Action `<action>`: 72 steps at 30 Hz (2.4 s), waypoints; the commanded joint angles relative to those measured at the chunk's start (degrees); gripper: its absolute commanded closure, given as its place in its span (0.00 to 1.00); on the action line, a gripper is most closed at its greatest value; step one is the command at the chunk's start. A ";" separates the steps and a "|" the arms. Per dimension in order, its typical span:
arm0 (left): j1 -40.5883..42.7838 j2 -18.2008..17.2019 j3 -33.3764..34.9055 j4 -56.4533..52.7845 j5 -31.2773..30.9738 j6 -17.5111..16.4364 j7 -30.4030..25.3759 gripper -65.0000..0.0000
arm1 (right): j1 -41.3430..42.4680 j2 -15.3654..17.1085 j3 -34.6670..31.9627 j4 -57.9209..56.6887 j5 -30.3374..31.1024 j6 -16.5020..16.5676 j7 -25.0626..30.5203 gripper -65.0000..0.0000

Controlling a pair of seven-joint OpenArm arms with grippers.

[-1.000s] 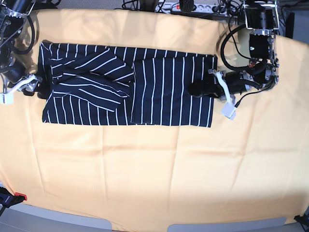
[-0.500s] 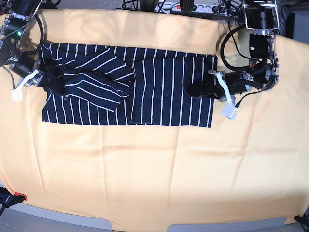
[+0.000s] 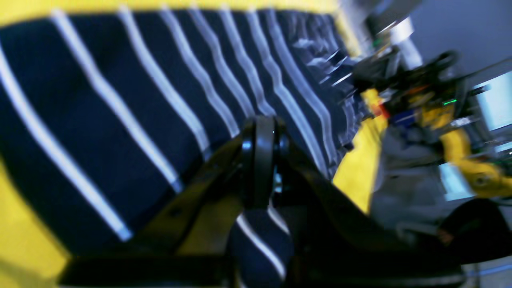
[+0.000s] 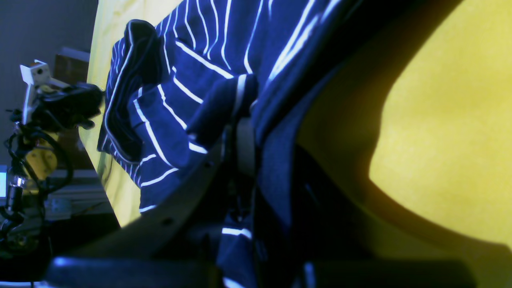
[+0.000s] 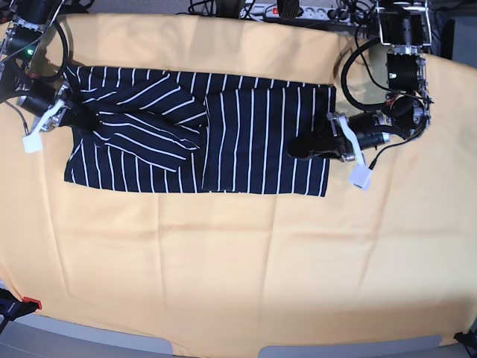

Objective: Fold the T-shirt properly

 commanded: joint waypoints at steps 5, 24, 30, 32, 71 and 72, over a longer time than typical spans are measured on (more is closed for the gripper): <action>-0.96 -3.04 -3.65 1.22 -4.52 -0.47 0.96 1.00 | 1.11 5.60 0.15 5.16 0.66 -0.51 -0.46 1.00; 6.32 -7.28 -13.73 1.16 -2.51 -0.47 2.62 1.00 | -3.89 11.63 0.85 41.90 -18.25 -4.48 0.33 1.00; 7.78 -6.84 -13.73 1.16 -2.34 -0.47 2.43 1.00 | -10.10 2.86 0.83 56.15 -10.36 -2.29 2.64 1.00; 7.78 -6.62 -13.73 1.16 -2.36 -0.47 2.45 1.00 | -10.54 -0.98 0.83 59.60 -6.21 -1.05 2.64 1.00; 9.81 -6.67 -13.73 1.16 -3.43 -0.47 2.62 1.00 | 7.76 -23.98 -49.27 40.28 -31.26 -0.51 15.34 0.26; 9.81 -6.67 -13.73 1.16 -3.45 -0.47 2.64 1.00 | 8.50 -24.02 -49.66 40.28 -31.67 -0.51 15.37 0.26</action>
